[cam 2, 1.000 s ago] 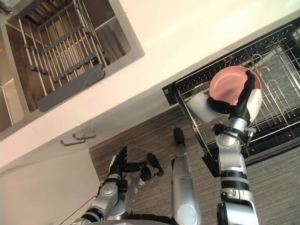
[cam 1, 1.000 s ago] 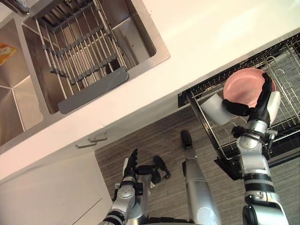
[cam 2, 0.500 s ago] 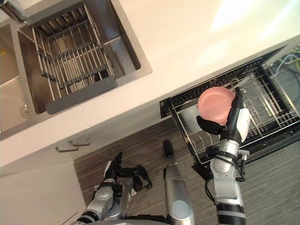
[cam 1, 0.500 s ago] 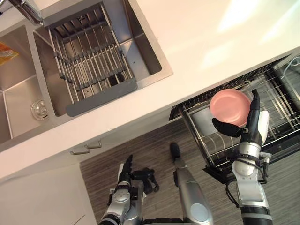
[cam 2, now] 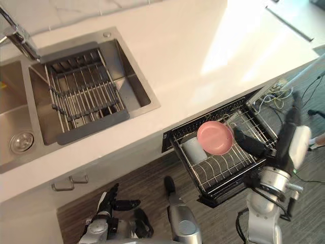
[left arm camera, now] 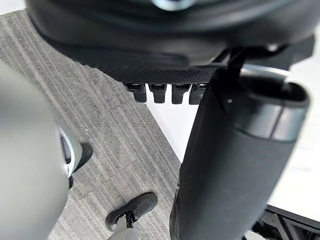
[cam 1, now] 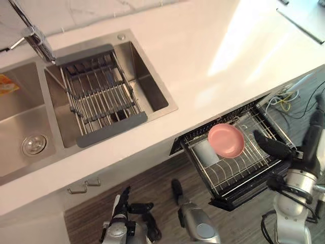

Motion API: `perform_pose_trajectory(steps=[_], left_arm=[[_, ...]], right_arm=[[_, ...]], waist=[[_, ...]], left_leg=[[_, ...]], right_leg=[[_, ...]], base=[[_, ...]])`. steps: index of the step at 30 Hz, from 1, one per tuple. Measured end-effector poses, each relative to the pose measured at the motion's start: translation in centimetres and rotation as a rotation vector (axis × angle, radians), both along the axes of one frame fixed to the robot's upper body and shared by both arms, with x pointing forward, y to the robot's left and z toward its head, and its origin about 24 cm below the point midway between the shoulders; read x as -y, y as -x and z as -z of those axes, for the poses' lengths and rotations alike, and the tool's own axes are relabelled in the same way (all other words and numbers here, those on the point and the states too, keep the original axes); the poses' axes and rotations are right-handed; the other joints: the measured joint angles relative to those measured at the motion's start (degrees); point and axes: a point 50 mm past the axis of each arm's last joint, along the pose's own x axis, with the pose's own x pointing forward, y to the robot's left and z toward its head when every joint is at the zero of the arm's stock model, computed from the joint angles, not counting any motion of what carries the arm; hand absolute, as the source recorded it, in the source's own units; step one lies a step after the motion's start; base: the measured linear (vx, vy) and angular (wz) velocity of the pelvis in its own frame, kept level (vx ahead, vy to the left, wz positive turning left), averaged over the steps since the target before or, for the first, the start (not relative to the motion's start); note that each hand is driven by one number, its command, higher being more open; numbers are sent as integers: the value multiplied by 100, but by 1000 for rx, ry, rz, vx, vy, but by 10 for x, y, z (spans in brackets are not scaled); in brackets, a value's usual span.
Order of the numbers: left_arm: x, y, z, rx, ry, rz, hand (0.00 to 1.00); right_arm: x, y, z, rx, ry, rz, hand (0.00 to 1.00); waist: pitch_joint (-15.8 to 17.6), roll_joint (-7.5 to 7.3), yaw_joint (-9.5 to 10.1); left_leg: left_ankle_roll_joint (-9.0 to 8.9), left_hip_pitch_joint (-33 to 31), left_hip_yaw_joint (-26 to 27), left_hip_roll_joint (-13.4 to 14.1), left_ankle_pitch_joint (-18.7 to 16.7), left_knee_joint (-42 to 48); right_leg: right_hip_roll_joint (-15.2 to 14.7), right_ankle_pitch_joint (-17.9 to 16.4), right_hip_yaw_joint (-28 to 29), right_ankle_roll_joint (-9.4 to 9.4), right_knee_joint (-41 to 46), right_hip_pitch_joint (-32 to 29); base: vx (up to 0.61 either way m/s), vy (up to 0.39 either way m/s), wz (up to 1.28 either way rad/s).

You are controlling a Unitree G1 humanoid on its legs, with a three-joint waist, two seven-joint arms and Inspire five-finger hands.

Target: Walk over to the sink, pick up the cup, carry it to the dishwasher, place the cup inside the dishwasher, then close the dishwasher door

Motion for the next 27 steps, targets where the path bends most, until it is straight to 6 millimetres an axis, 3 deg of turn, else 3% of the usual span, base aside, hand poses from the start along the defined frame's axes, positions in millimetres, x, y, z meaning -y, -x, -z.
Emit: perform_pose_trajectory(steps=[7, 13, 16, 20, 27], left_arm=[[7, 14, 5, -35, 30, -13, 100], [19, 17, 7, -50, 74, -8, 100], [30, 17, 8, -55, 105, -9, 100], [41, 18, 9, -59, 137, -12, 100], [43, 18, 10, -72, 157, -18, 100]], right_arm=[[20, 55, 36, -6, -276, 225, 100], [24, 75, 81, 1, -568, 338, 100], [24, 85, 107, 16, -736, 388, 100], [15, 95, 145, 55, -1014, 421, 100], [-19, 87, 181, 59, -1322, 291, 100]], waist=[[-340, 53, -60], [-497, 83, -50], [-565, 188, -48], [-617, 286, -20], [-627, 338, -15]], left_leg=[[-25, 365, 269, 3, 15, -219], [-134, 576, 436, 78, -49, -218], [-160, 614, 455, 92, -65, -212], [-196, 695, 460, 92, -81, -206], [-262, 694, 483, 109, -82, -206]], right_leg=[[45, -313, 11, -89, 375, 20], [66, -600, -271, -173, 895, -74], [71, -736, -322, -188, 1127, -157], [68, -970, -367, -180, 1479, -246], [44, -1112, -472, -244, 1726, -390]], base=[[44, 11, -14], [46, -24, -14], [55, -24, -3], [44, -23, 0], [22, -20, -1]])
